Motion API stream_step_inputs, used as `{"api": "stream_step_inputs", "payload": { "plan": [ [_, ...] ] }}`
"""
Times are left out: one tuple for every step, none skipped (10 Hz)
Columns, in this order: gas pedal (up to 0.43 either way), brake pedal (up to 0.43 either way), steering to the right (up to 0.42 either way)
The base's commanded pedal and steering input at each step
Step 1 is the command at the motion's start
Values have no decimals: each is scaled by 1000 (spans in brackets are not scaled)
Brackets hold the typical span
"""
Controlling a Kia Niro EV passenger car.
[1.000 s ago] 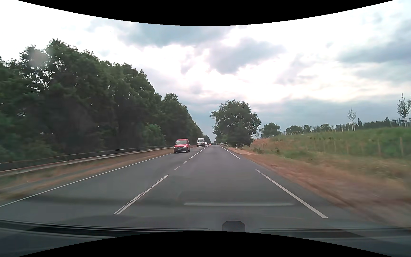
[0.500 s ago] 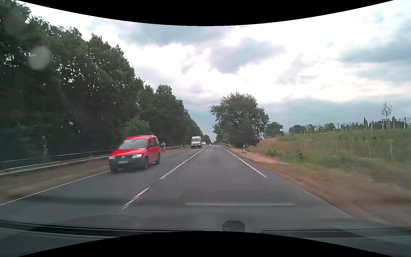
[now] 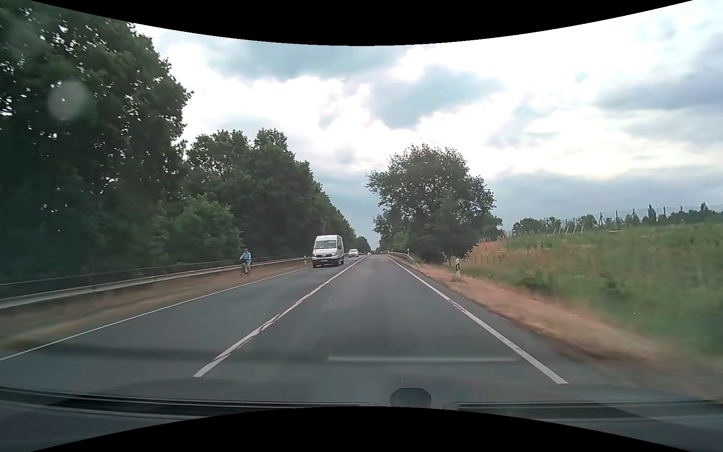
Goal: Follow the waypoints while adhering to traffic rules and regulations
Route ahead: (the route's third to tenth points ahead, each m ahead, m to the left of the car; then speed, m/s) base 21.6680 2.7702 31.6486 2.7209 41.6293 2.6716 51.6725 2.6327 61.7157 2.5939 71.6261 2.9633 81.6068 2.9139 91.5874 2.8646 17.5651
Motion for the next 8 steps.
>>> {"api": "stream_step_inputs", "payload": {
  "plan": [
    [228,0,-3],
    [228,0,-3],
    [228,0,-4],
    [228,0,-4],
    [228,0,-4],
    [228,0,-5],
    [228,0,-5],
    [228,0,-5]
  ]
}}
